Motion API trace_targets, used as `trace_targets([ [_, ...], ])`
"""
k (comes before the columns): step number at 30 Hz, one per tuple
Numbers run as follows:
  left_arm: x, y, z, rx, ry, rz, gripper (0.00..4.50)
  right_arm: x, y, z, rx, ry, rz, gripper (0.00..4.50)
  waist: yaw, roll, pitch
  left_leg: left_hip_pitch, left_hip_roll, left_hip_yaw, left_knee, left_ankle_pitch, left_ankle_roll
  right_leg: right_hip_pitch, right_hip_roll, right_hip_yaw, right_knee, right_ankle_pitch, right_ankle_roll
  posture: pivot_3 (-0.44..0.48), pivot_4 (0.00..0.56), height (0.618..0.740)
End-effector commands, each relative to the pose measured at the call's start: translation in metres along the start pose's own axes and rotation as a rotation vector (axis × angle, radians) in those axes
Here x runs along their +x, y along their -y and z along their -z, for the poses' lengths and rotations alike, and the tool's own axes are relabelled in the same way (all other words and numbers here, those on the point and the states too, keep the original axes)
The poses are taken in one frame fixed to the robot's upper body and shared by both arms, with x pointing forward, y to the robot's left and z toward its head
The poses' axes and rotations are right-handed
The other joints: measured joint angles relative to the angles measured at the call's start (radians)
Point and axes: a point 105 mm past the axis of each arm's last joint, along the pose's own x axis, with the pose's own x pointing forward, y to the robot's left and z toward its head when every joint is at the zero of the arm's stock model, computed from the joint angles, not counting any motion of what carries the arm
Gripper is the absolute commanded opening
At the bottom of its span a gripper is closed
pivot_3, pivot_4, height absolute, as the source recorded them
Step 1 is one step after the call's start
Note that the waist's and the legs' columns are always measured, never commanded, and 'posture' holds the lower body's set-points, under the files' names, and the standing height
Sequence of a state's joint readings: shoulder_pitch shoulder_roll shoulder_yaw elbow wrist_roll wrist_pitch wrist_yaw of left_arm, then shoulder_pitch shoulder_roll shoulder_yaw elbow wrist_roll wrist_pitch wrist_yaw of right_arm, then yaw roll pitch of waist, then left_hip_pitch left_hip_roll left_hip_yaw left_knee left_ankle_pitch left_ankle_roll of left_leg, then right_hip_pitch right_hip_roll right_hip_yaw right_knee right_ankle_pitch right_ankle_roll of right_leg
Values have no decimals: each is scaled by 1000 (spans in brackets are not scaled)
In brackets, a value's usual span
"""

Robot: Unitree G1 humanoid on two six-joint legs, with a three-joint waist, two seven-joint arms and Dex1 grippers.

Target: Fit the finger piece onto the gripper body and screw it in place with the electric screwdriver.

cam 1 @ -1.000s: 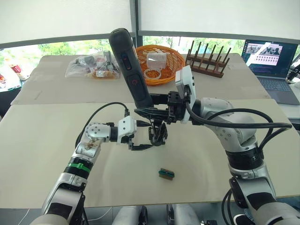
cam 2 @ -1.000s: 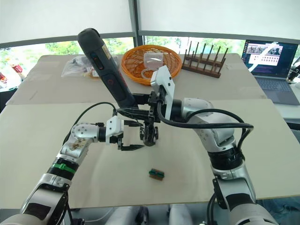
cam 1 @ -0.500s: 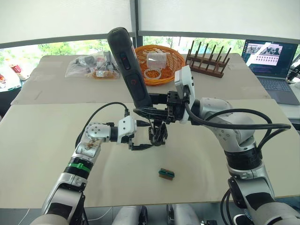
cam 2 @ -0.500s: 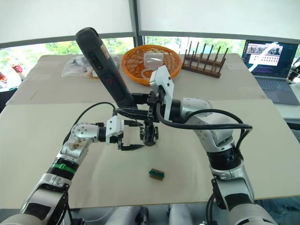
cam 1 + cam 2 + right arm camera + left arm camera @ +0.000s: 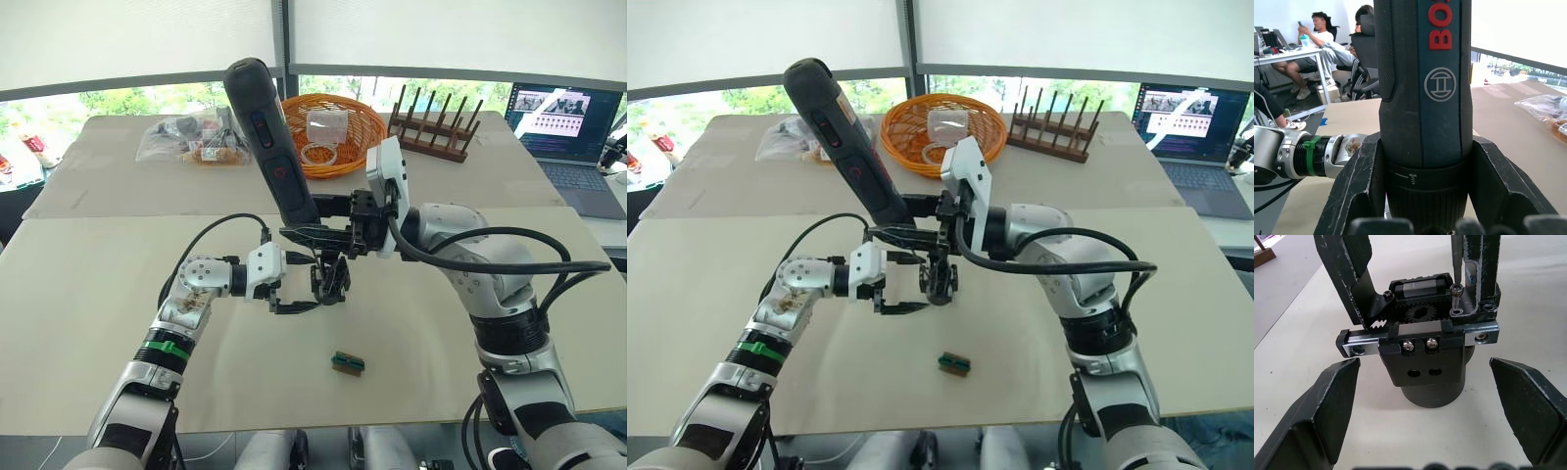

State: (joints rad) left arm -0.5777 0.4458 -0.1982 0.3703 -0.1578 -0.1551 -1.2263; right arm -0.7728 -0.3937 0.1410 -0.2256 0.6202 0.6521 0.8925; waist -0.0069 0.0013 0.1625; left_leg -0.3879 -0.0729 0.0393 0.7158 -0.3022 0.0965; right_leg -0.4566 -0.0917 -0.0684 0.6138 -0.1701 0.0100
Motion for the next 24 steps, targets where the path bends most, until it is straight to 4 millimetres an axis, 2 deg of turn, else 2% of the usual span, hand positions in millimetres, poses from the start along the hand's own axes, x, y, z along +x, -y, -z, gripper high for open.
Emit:
trace_targets([
  [1, 2, -2, -9, 52, 17, 0, 4500, -5, -3, -21, -81, 67, 0, 1909, 0, 0, 0, 0, 0, 0, 0, 0, 0, 0, 0, 0, 0, 0, 0, 0, 150, 740],
  [24, 2, -4, -10, 53, 19, -5, 4500, -4, -2, -15, -72, 62, 6, 1909, 0, 0, 0, 0, 0, 0, 0, 0, 0, 0, 0, 0, 0, 0, 0, 0, 150, 740],
])
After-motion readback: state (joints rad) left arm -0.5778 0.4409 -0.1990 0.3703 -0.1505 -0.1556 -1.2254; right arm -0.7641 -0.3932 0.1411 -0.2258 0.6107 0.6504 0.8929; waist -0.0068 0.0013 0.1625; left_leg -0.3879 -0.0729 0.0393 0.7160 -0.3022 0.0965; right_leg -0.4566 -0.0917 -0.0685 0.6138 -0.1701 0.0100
